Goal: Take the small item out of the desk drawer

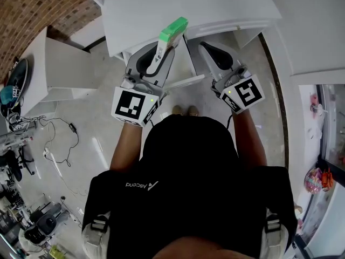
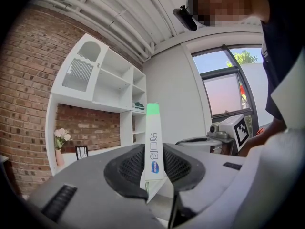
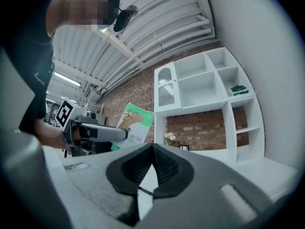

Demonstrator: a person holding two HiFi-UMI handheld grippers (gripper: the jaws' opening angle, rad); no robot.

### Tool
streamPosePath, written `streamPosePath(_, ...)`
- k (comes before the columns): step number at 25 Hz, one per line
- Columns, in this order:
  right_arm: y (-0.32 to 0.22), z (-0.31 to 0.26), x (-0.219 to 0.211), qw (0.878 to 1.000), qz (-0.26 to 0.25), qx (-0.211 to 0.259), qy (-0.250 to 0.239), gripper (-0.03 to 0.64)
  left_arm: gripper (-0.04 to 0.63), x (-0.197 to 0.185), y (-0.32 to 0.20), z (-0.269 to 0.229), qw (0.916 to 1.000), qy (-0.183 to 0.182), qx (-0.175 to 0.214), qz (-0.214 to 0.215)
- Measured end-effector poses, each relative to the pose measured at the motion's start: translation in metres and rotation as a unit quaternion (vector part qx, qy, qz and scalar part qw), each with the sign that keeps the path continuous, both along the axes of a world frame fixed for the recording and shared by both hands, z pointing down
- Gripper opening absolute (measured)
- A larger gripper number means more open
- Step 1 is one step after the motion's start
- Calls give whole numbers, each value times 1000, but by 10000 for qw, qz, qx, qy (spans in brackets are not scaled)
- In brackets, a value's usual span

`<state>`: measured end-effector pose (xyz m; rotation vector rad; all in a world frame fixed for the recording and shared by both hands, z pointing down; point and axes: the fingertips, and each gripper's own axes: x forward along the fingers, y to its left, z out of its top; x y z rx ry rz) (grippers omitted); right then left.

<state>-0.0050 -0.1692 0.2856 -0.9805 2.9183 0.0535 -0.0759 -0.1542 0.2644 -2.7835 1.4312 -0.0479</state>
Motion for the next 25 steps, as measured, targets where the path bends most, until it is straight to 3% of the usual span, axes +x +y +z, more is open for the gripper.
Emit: streamPosePath(25, 4, 3, 5, 9999, 3, -2, 112, 2, 91, 3, -1, 0, 10000, 45, -39, 40)
